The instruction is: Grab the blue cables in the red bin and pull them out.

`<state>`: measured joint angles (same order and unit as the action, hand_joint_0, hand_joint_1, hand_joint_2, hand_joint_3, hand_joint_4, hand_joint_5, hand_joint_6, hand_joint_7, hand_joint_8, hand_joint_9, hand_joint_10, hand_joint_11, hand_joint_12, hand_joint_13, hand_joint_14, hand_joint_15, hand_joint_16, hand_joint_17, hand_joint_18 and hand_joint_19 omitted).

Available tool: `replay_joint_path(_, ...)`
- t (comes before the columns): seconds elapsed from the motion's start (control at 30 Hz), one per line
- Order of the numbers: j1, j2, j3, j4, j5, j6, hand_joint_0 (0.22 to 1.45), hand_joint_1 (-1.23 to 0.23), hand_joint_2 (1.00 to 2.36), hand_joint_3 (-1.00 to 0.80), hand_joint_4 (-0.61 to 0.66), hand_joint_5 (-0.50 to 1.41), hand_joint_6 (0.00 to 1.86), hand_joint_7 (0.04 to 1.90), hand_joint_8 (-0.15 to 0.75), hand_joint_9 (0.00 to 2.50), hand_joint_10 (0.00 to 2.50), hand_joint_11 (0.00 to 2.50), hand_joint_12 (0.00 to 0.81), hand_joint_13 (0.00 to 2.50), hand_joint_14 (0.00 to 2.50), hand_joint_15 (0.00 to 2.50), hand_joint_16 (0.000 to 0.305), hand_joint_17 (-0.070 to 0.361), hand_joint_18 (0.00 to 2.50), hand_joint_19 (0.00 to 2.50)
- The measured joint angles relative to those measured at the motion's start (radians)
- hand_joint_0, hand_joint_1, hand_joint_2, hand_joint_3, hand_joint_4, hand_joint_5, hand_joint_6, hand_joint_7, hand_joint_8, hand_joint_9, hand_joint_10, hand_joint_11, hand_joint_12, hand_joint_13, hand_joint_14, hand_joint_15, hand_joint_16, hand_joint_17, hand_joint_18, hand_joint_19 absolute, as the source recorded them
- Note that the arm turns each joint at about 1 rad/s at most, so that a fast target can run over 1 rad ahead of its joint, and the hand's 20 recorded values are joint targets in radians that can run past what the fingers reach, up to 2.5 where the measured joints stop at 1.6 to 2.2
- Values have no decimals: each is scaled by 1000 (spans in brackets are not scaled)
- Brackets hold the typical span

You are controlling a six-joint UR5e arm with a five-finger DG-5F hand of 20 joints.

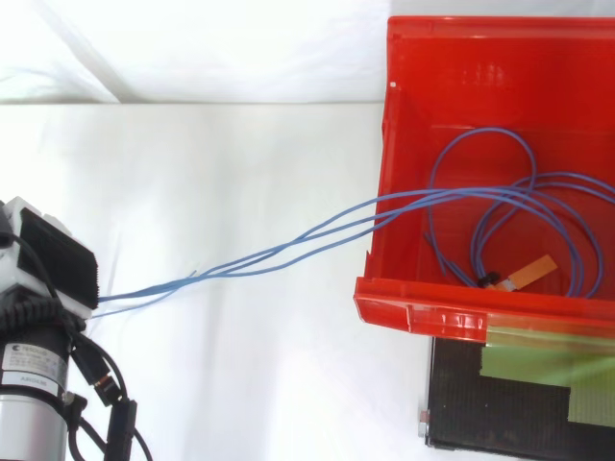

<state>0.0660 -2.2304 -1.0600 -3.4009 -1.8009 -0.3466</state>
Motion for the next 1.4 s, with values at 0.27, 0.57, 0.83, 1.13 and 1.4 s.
replay_joint_path(0.27, 0, 0, 0, 0, 0, 2, 898, -869, 1000, -1000, 12, 902, 527, 571, 262, 1092, 231, 1382, 314, 1253, 672, 1244, 41, 91, 903, 968)
replay_joint_path(0.57, 0, 0, 0, 0, 0, 2, 893, -873, 1000, -1000, 13, 893, 542, 555, 263, 1019, 1075, 1102, 313, 1189, 1412, 956, 40, 89, 914, 996)
replay_joint_path(0.83, 0, 0, 0, 0, 0, 1, 885, -889, 1000, -1000, 22, 892, 549, 551, 255, 1018, 1092, 1098, 306, 1170, 1625, 895, 40, 90, 938, 1006)
replay_joint_path(1.13, 2, 0, 0, 2, -1, -1, 833, -891, 1000, -1000, 36, 872, 565, 537, 268, 1018, 955, 1137, 315, 1160, 1679, 874, 41, 91, 931, 1014)
replay_joint_path(1.4, 4, 0, 9, 1, 0, -2, 787, -845, 1000, -1000, 54, 874, 542, 535, 279, 1025, 894, 1131, 321, 1162, 1676, 843, 42, 94, 927, 1007)
